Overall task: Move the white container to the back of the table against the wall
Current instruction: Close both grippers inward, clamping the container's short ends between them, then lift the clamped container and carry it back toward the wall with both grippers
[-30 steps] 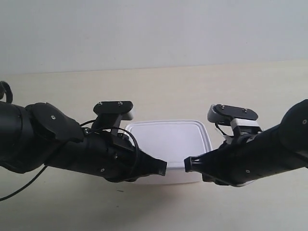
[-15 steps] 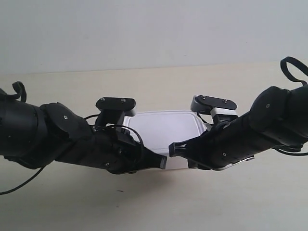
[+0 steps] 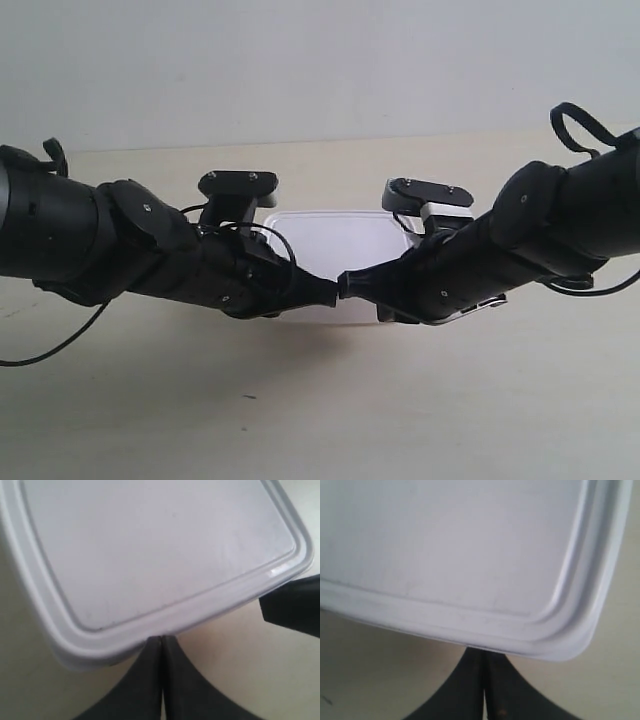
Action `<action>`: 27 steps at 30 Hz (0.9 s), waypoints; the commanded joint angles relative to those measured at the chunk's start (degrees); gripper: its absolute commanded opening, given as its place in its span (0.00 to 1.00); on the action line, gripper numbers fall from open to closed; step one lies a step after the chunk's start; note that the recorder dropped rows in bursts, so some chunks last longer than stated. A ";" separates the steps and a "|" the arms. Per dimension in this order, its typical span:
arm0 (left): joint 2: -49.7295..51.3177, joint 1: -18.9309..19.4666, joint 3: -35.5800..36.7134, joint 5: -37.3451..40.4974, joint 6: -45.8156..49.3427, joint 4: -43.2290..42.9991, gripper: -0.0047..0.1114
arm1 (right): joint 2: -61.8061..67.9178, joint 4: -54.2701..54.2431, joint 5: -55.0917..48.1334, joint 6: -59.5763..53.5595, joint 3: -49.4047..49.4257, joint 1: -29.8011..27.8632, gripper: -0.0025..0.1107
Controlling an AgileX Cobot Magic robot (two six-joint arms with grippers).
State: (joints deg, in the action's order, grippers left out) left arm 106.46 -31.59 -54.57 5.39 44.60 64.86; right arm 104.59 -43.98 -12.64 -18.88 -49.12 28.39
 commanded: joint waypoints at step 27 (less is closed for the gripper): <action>8.12 3.65 -8.77 -4.40 0.43 -7.33 0.04 | 10.30 1.80 -4.66 -1.74 -17.03 -7.23 0.02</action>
State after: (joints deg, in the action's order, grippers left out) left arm 113.97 -28.36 -62.26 1.75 44.81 58.10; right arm 114.50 -42.78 -16.48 -19.16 -64.76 21.57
